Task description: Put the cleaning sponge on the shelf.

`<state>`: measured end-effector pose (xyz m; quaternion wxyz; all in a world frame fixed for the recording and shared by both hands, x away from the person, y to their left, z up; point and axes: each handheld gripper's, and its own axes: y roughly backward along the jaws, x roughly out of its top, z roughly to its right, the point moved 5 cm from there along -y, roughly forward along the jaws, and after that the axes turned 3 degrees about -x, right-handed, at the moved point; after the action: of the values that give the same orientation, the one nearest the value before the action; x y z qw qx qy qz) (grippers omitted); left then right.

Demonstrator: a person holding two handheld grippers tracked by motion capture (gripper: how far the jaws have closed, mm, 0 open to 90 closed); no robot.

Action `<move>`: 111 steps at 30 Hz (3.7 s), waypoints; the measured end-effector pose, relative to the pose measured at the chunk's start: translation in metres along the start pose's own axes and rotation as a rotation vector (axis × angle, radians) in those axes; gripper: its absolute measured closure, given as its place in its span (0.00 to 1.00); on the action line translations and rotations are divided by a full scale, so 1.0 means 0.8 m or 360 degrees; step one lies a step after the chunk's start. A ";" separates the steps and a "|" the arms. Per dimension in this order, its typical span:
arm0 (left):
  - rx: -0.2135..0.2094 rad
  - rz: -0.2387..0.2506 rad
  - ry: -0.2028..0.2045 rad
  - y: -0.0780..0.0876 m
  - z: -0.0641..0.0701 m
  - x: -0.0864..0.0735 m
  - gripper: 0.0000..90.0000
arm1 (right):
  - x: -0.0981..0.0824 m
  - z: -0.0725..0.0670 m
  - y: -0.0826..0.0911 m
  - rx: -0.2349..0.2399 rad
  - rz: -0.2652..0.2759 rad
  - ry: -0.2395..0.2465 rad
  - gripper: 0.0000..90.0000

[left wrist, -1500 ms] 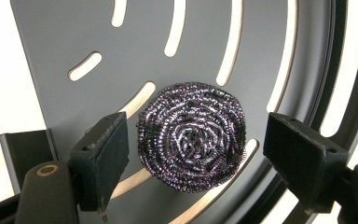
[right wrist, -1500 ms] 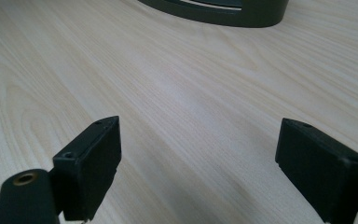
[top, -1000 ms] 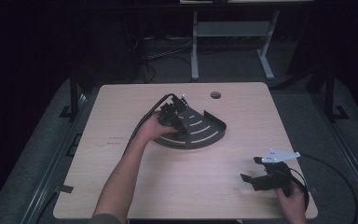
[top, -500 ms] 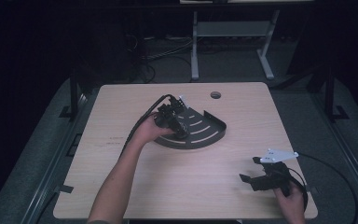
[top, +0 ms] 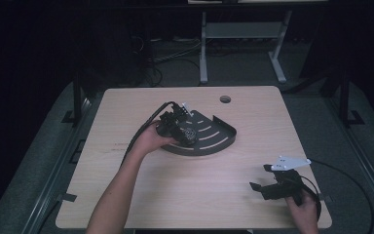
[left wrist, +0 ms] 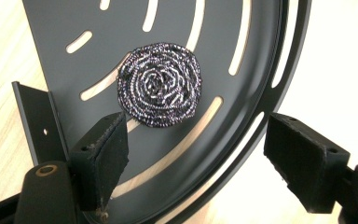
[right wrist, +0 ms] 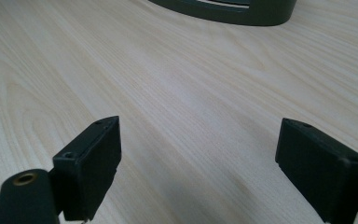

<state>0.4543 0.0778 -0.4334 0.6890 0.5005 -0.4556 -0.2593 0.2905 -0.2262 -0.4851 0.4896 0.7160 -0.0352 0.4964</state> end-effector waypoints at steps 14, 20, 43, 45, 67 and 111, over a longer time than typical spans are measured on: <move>0.0007 0.0015 -0.0013 0.017 0.015 -0.018 0.24 | 0.000 -0.001 -0.001 -0.0002 -0.0006 0.0006 0.15; 0.0005 0.0031 -0.0009 0.021 0.019 -0.026 0.24 | 0.001 -0.001 -0.001 -0.0002 -0.0009 0.0012 0.15; 0.0012 0.0084 0.0021 0.026 0.037 -0.070 0.24 | 0.001 -0.004 -0.004 0.0004 -0.0026 0.0028 0.15; 0.0013 0.0091 0.0022 0.028 0.038 -0.073 0.24 | 0.001 -0.004 -0.004 0.0003 -0.0025 0.0029 0.15; 0.0018 0.0116 0.0021 0.031 0.059 -0.102 0.23 | 0.002 -0.005 -0.005 0.0000 -0.0033 0.0019 0.15; 0.0054 0.0133 0.0137 0.044 0.079 -0.199 0.23 | 0.002 -0.006 -0.008 -0.0011 -0.0041 0.0011 0.15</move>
<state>0.3235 0.1915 -0.4539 0.7096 0.5034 -0.4503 -0.2005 0.2915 -0.2189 -0.4877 0.4987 0.7128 -0.0260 0.4924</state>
